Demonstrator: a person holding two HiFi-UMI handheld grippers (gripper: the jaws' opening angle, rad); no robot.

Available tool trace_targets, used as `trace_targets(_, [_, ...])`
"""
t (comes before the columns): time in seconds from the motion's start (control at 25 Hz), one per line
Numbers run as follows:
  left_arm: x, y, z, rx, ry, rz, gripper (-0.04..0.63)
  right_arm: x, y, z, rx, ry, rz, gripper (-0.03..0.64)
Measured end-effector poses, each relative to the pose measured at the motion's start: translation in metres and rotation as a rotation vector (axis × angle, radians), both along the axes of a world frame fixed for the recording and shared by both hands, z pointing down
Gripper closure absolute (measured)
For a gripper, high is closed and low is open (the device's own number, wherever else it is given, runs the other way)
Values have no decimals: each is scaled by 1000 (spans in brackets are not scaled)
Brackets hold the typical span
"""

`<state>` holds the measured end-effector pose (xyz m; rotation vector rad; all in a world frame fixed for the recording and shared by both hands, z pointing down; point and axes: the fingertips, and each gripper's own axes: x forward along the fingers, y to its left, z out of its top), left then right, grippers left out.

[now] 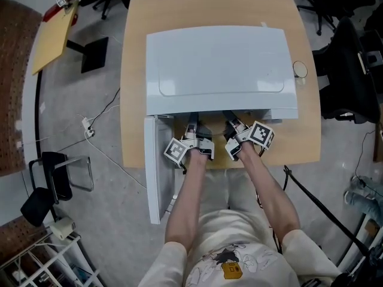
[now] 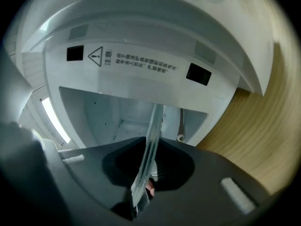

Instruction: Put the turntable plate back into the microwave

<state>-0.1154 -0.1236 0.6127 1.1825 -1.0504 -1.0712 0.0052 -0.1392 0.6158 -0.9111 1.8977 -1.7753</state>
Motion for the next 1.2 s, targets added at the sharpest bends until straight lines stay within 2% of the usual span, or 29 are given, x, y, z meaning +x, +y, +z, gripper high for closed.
trace_targets(0.2, [-2,-8,21,-89,-42,14,563,2,-9,16,-75,20,33,557])
trace_targets(0.44, [-3,-15,20,-114,-74,43,563,-1,-8,23,-115,14,47,555])
trace_targets(0.52, [-4,-18,18,-113,-69,41,558,-6,-2,21,-105,6,12,486])
trace_targets(0.64, [-5,-21,19,-117,-48,32,558,-18,14,15,-103,-35,-35,453])
trace_targets(0.72, [-5,-22,19,-121,-41,25,560,-27,23,12,-109,-72,-48,453])
trace_targets(0.8, [-4,-23,21,-129,-46,23,560,-31,28,12,-119,-90,-38,546])
trace_targets(0.92, [-5,-26,21,-131,-63,33,561,-32,24,11,-123,-122,4,558])
trace_targets(1.04, [-4,-26,26,-147,-47,57,559,-28,16,12,-140,-140,45,571])
trace_targets(1.12, [-1,-21,29,-155,-44,78,526,-25,11,14,-156,-129,51,577])
trace_targets(1.2, [-2,-14,29,-153,-51,78,526,-27,7,14,-156,-107,36,578])
